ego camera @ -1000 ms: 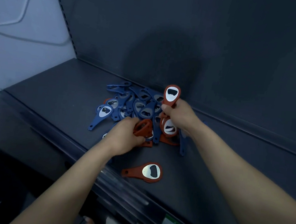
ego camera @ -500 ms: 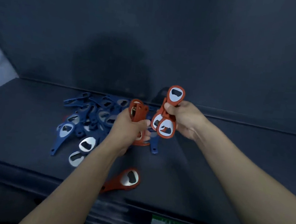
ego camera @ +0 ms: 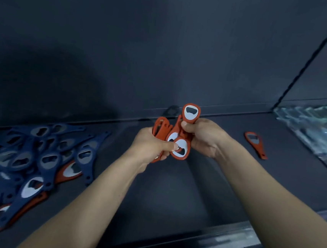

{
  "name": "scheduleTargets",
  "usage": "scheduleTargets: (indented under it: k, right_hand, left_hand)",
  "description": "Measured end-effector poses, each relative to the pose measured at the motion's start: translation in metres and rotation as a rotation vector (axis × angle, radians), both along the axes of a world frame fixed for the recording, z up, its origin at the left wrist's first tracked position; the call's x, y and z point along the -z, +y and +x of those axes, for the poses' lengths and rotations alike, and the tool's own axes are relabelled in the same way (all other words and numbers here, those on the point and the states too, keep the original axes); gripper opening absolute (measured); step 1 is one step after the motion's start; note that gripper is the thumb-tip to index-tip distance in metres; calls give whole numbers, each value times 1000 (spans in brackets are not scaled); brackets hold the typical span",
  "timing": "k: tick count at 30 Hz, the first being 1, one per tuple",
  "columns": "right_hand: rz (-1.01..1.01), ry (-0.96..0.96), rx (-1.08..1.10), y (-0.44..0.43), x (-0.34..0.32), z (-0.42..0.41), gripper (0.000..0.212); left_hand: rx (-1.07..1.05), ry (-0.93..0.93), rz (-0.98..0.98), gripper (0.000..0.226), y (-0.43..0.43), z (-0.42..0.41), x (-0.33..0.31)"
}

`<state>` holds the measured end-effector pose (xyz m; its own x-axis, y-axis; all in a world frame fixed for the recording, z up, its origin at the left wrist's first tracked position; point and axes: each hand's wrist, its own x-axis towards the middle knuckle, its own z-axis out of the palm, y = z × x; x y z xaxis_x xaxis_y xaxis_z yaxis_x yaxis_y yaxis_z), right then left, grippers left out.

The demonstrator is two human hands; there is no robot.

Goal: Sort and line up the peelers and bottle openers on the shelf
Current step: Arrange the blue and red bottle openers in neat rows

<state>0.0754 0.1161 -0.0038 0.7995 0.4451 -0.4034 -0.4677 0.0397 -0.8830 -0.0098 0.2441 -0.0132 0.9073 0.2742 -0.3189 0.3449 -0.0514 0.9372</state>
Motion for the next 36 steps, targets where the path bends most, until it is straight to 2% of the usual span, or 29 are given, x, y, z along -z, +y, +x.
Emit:
scheduleTargets:
  k: [4, 8, 13, 15, 18, 22, 28, 30, 33, 36]
  right_hand:
    - [-145, -28, 18, -47, 2, 34, 15]
    - [-361, -162, 48, -103, 9, 72, 12]
    - [-552, -221, 103, -161, 16, 103, 10]
    - [-627, -269, 117, -174, 17, 110, 17]
    - [-783, -352, 41, -184, 17, 107, 35]
    - [-853, -367, -41, -185, 20, 91, 42]
    - [-970, -375, -42, -185, 22, 72, 36]
    - [-1003, -400, -12, -183, 21, 67, 27]
    - [-1048, -442, 54, -177, 21, 58, 44]
    - [-1122, -521, 75, -171, 23, 49, 38]
  left_hand:
    - [24, 24, 56, 16, -39, 33, 0]
    - [48, 49, 79, 15, -84, 66, 2]
    - [-33, 67, 92, 13, -126, 94, 6]
    - [-59, 62, 92, 13, -132, 98, 5]
    - [-69, 69, 99, 14, -132, 97, 4]
    - [-60, 79, 111, 14, -129, 95, 2]
    - [-22, 64, 108, 13, -129, 91, 1]
    - [-6, 60, 111, 14, -129, 91, 0]
    - [10, 52, 113, 14, -128, 90, 2]
    - [16, 44, 123, 15, -126, 88, 4]
